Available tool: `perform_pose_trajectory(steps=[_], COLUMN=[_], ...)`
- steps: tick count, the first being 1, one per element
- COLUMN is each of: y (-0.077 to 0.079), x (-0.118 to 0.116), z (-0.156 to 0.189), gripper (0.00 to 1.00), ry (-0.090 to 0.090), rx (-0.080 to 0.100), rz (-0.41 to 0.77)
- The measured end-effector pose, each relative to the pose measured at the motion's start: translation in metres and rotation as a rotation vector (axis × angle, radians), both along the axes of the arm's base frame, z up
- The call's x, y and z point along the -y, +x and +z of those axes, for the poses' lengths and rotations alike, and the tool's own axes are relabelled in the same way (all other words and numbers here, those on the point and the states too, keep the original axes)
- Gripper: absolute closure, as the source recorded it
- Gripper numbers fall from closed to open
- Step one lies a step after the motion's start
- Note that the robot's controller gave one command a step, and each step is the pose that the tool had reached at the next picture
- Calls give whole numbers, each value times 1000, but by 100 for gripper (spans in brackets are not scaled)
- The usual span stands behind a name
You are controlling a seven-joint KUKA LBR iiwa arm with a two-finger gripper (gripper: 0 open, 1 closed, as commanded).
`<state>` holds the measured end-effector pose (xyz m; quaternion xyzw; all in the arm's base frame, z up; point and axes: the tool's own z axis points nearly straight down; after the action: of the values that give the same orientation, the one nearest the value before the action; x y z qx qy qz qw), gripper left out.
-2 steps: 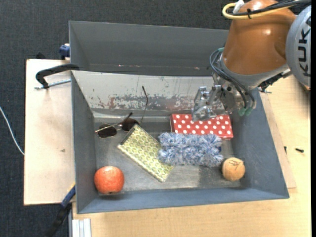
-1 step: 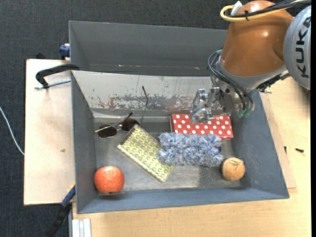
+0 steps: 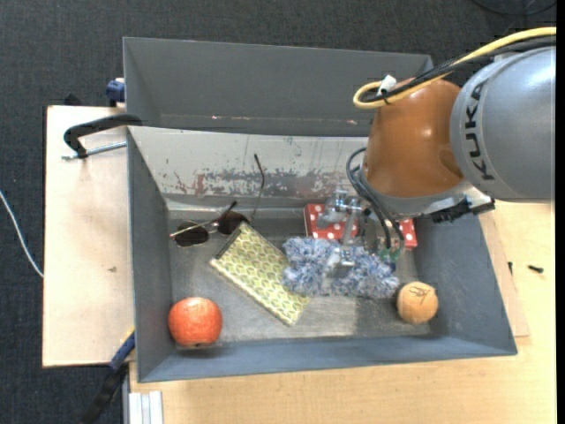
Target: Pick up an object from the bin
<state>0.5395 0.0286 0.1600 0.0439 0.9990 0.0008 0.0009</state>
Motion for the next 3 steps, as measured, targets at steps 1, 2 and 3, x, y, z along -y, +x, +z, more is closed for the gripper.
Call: perform_pose_trajectory(steps=[1, 2, 3], y=[-1, -1, 6], x=[-1, -1, 1], z=[-3, -5, -33], gripper=[0, 0, 0], ry=[0, 0, 0], rx=[-2, 1, -4], rz=[-7, -3, 127])
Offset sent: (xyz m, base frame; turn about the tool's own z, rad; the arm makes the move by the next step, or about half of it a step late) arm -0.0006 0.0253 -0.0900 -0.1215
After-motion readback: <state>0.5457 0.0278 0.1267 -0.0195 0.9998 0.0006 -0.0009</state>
